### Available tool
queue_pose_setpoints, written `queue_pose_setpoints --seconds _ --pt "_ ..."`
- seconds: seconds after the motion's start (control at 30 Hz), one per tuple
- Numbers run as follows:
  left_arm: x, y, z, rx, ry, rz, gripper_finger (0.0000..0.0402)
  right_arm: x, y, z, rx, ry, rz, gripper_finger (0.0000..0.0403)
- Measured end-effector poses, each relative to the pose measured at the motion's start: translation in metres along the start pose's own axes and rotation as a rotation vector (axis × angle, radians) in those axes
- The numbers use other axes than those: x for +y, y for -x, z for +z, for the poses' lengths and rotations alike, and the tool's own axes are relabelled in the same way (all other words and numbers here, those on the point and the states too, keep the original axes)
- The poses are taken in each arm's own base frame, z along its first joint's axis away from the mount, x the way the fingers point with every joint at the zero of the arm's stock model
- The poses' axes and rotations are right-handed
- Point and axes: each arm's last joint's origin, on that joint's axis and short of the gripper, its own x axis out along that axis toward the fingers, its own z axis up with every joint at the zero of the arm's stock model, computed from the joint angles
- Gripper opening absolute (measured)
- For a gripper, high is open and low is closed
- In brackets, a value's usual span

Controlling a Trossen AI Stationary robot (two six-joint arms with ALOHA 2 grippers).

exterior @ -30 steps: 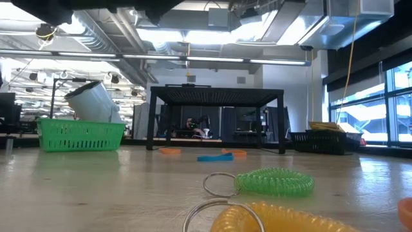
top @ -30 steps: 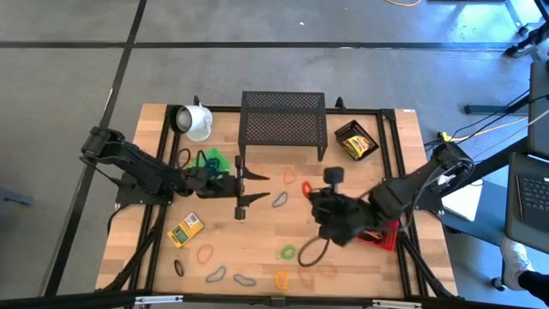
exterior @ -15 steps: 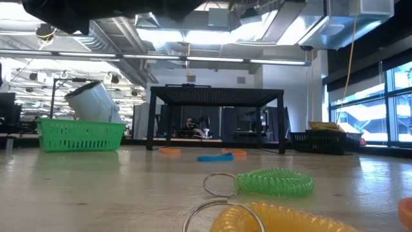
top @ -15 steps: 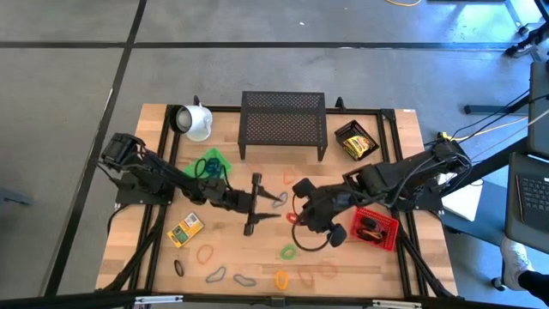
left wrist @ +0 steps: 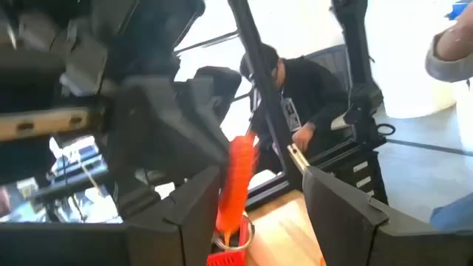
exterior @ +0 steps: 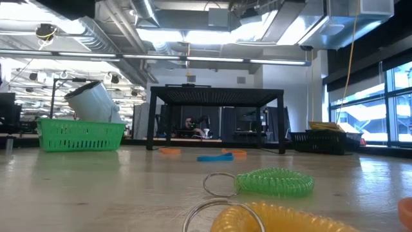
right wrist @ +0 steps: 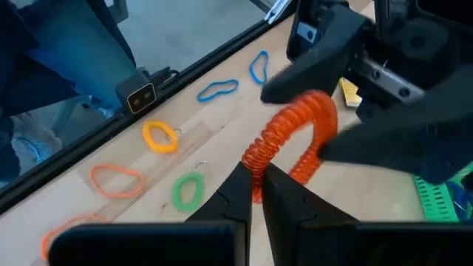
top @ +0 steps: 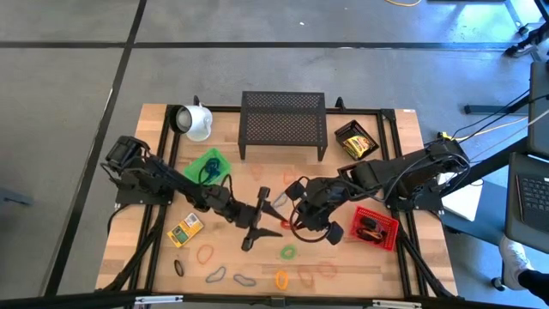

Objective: Pick & Place Office Desk Supplies
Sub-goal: Put the orange spring keychain into the green bin

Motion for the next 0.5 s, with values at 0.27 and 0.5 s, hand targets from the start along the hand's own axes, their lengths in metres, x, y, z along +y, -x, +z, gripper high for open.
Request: queue_pose_setpoints --seconds 0.27,0.5 --pt "-0.0017 0.0001 0.0009 -0.003 -0.016 -0.001 0.0166 -0.0017 0.0001 0.0039 -0.039 0.003 -0.018 0.0023" --pt "-0.0015 0.0001 0.0009 -0.003 -0.016 0.000 0.0088 -0.0017 0.0001 0.0039 -0.039 0.001 -0.018 0.0023"
